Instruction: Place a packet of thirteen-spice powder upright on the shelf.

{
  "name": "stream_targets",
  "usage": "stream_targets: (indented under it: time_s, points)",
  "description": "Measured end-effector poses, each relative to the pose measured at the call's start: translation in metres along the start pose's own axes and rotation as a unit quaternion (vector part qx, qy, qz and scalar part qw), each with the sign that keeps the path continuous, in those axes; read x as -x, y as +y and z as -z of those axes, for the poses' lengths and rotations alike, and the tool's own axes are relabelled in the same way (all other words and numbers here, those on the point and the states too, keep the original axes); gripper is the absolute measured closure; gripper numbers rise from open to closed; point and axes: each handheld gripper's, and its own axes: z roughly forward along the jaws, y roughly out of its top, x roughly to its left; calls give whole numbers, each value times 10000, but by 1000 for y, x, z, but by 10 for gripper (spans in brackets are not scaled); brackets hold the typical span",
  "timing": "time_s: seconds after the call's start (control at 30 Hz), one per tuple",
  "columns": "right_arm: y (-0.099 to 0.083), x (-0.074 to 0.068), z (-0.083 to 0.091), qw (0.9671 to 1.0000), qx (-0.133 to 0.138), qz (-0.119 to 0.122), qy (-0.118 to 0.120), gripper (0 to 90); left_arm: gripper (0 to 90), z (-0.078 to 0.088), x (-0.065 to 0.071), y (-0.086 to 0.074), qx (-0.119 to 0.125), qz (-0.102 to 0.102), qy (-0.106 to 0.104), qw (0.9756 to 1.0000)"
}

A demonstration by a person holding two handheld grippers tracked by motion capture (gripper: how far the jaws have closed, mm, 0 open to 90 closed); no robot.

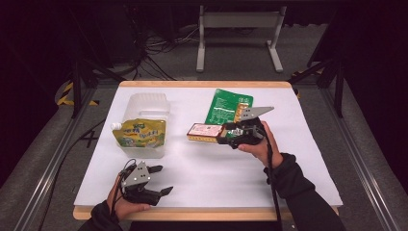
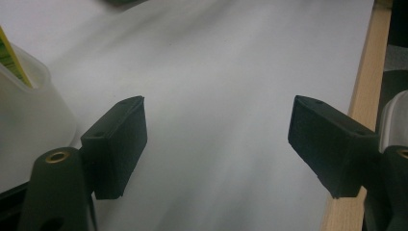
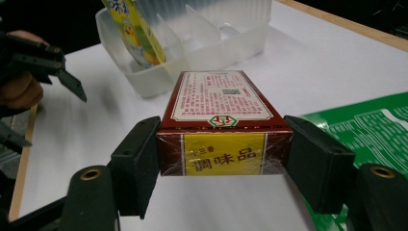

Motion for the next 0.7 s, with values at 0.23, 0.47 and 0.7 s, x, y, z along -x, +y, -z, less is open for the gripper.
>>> stream_targets:
  time_s: [0.23, 0.47, 0.7]
  points:
    - [18, 6, -33, 9990, 120, -355, 230, 331, 220, 3, 0, -2, 20, -2, 29, 10000]
    - [35, 3, -60, 9990, 53, -365, 262, 331, 220, 8, -1, -4, 34, 5, 66, 10000]
    - [44, -5, -79, 9990, -33, -366, 251, 331, 225, 10, -1, -5, 65, 13, 67, 10000]
